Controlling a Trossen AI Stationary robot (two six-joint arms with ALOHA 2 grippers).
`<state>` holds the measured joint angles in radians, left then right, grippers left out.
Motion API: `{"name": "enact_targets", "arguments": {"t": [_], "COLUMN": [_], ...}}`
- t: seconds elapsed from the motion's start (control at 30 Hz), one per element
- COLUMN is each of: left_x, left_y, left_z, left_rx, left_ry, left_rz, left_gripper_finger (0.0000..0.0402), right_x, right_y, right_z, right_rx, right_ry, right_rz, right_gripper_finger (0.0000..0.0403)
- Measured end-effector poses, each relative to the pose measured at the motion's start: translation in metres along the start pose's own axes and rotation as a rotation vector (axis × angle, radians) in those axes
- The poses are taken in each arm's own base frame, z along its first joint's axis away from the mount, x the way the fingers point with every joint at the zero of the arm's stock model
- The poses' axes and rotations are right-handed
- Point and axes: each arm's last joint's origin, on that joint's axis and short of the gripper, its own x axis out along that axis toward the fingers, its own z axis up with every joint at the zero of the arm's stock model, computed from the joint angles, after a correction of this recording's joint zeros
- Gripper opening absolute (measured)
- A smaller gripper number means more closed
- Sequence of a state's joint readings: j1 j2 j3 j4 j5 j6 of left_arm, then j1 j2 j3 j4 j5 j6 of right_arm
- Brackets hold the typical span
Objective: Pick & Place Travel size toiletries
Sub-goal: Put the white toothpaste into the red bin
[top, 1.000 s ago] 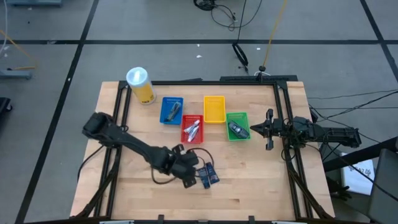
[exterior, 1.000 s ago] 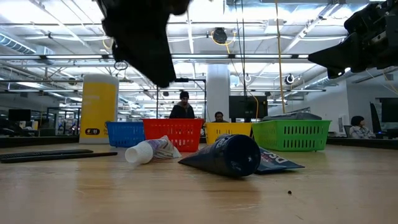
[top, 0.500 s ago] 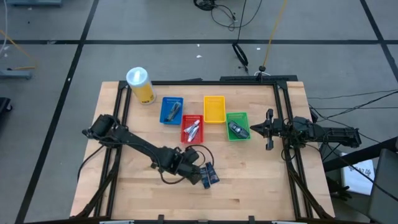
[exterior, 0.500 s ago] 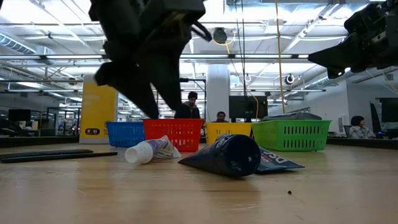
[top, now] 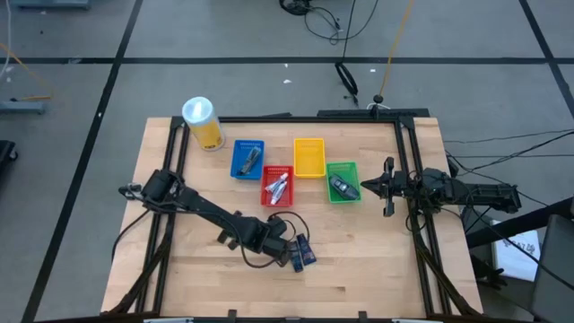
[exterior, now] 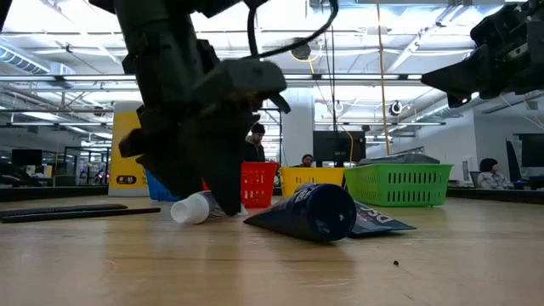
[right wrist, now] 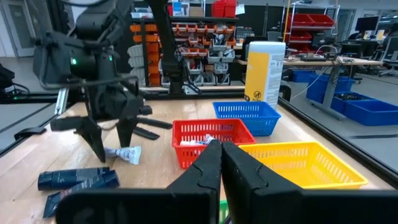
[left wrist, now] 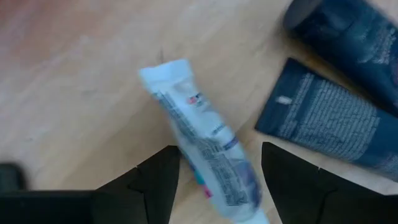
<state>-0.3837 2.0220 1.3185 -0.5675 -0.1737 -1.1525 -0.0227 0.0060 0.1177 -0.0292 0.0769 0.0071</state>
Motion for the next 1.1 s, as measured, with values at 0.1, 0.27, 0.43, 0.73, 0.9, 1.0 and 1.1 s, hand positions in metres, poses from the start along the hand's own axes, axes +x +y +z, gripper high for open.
{"name": "enact_targets", "arguments": {"t": [0.1, 0.27, 0.43, 0.73, 0.9, 1.0, 1.1], "left_x": [0.009, 0.010, 0.005, 0.002, 0.002, 0.000, 0.001], "left_y": [0.002, 0.008, 0.020, 0.026, 0.020, 0.016, 0.015], "left_z": [-0.002, -0.006, -0.010, -0.012, -0.008, -0.005, 0.000], "left_rx": [0.006, 0.017, 0.056, 0.129, 0.245, 0.294, 0.294], "left_ry": [0.032, 0.080, 0.140, 0.181, 0.131, 0.102, 0.065], "left_rz": [0.027, 0.084, 0.195, 0.261, 0.225, 0.220, 0.198], "left_gripper_finger": [0.0228, 0.0228, 0.0228, 0.0227, 0.0227, 0.0227, 0.0227], "right_x": [0.000, 0.000, 0.000, 0.000, 0.000, 0.000, 0.000], "right_y": [0.000, 0.000, 0.000, 0.000, 0.000, 0.000, 0.000], "right_z": [0.000, 0.000, 0.000, 0.000, 0.000, 0.000, 0.000], "right_rx": [0.000, 0.000, 0.000, 0.000, 0.000, 0.000, 0.000], "right_ry": [0.000, 0.002, 0.002, 0.001, 0.001, 0.001, 0.001], "right_rz": [0.000, 0.000, 0.000, 0.000, -0.001, -0.001, -0.001], "right_gripper_finger": [0.0004, 0.0004, 0.0004, 0.0004, 0.0004, 0.0004, 0.0004]}}
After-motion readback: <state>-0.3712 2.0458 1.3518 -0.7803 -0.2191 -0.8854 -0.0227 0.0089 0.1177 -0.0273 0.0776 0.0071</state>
